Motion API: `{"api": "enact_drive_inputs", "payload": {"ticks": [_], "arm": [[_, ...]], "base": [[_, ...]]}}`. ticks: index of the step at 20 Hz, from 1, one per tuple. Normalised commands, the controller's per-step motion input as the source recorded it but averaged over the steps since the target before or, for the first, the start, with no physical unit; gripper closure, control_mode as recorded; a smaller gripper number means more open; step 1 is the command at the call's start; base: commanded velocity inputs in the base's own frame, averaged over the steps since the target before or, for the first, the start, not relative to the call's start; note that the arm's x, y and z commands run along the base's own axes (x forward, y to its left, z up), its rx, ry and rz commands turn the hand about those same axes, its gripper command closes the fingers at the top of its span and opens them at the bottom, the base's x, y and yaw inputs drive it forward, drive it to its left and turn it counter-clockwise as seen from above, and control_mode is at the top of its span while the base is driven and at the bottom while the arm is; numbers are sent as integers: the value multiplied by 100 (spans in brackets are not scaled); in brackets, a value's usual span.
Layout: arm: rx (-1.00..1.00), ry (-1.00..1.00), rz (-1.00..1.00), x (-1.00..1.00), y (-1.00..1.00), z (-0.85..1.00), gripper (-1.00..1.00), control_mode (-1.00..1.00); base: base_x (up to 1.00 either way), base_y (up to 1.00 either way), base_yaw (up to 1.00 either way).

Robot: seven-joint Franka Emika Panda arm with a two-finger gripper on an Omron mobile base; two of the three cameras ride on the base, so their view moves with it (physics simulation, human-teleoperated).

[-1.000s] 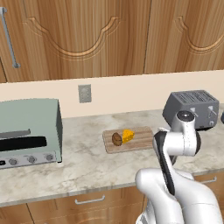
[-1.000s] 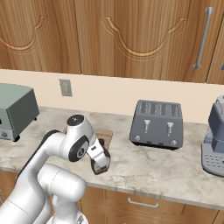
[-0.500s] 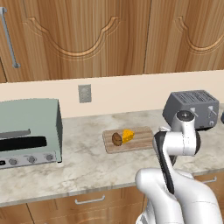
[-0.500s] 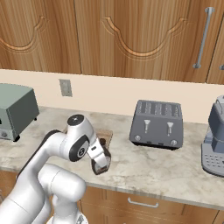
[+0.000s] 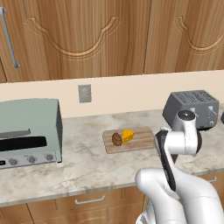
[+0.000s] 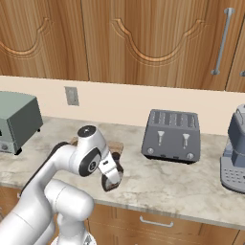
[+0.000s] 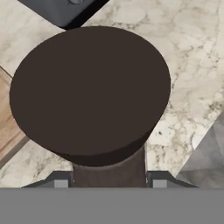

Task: Retrieve the reheated potato from the microwave, then place the potato, cheese, and condiment on the cutting board.

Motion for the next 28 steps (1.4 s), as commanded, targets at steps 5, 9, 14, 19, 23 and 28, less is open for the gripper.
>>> {"api": "enact_drive_inputs", "payload": {"ticks": [5, 9, 14, 19, 23, 28], "arm": [[-3, -5, 0, 0, 4, -8, 100, -100], [-6, -10, 0, 2, 18, 22, 100, -100], [-8, -1, 0, 13, 22, 35, 100, -100], [-4, 0, 1, 27, 21, 31, 100, -100], [-2, 0, 6, 33, 18, 26, 100, -100], [0, 0, 12, 35, 9, 27, 100, -100]], "base": [[0, 0, 0], [0, 0, 0], [0, 0, 0], [0, 0, 0], [0, 0, 0], [0, 0, 0]]}}
